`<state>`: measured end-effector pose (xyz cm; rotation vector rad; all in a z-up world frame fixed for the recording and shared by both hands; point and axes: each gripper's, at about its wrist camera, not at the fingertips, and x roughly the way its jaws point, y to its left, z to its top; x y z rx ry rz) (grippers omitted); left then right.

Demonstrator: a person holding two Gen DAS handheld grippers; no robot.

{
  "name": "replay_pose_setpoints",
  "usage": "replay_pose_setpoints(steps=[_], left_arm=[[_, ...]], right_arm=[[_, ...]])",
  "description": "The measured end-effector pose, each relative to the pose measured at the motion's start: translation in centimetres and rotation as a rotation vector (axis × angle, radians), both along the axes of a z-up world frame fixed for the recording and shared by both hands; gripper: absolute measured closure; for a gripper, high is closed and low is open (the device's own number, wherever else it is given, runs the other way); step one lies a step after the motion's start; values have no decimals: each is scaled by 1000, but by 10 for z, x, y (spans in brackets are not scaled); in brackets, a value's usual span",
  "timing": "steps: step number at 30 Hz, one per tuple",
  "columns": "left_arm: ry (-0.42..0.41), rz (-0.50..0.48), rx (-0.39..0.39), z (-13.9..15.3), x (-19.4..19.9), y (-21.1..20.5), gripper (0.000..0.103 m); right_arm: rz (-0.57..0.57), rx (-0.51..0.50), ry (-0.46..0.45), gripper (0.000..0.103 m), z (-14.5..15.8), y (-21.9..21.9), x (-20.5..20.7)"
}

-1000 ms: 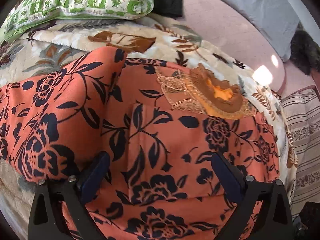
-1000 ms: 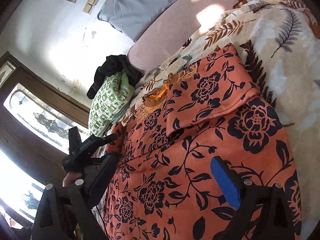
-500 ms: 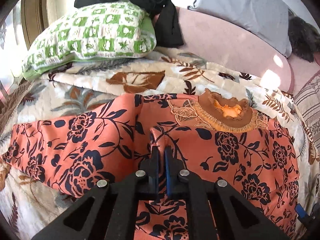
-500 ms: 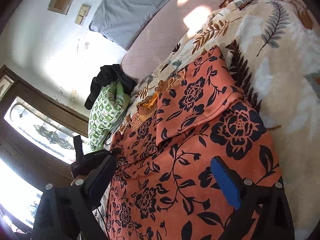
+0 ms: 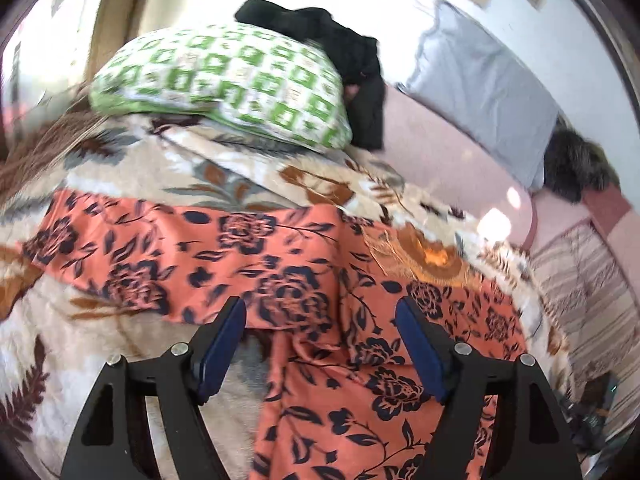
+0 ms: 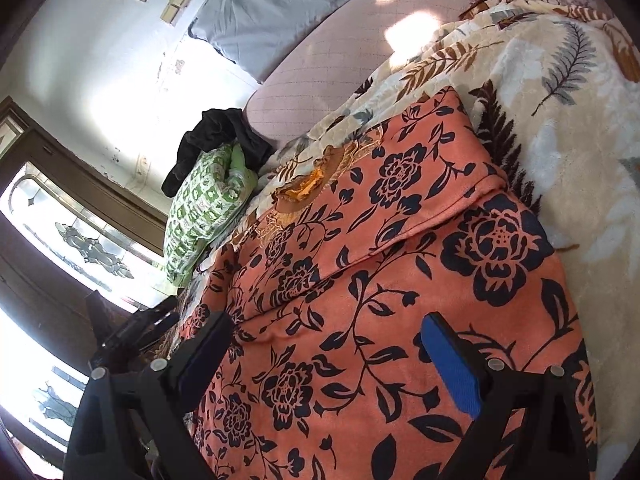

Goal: Fold small clothes

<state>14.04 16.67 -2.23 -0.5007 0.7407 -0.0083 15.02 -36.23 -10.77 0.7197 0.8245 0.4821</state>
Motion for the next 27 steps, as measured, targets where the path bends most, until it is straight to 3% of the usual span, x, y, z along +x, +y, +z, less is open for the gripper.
replay_pose_setpoints(steps=[4, 6, 9, 13, 14, 15, 17, 18, 20, 22, 27], left_arm=[[41, 291, -246, -36, -27, 114, 27], [63, 408, -320, -57, -32, 158, 27], [100, 514, -334, -76, -24, 194, 28], [129, 537, -348, -88, -7, 210, 36], [148, 548, -353, -92, -3, 213, 48], [173, 560, -358, -96, -1, 219, 70], [240, 575, -357, -104, 5, 225, 99], [245, 584, -369, -106, 5, 230, 99], [243, 590, -310, -92, 6, 226, 100], [175, 563, -176, -53, 11, 208, 100], [-112, 283, 63, 84, 37, 86, 100]], right_arm=[[58, -40, 17, 6, 2, 25, -14], [80, -61, 25, 6, 1, 36, -23], [86, -72, 40, 6, 0, 44, -33], [76, -74, 51, 6, -2, 46, -39], [74, -75, 56, 6, -3, 46, -38], [72, -75, 59, 6, -4, 46, -37], [74, -75, 58, 6, -5, 46, -37], [75, -75, 56, 6, -5, 45, -37], [70, -67, 58, 6, -6, 41, -36], [56, -48, 49, 6, -8, 34, -37], [25, 22, 38, 6, -11, 15, -40]])
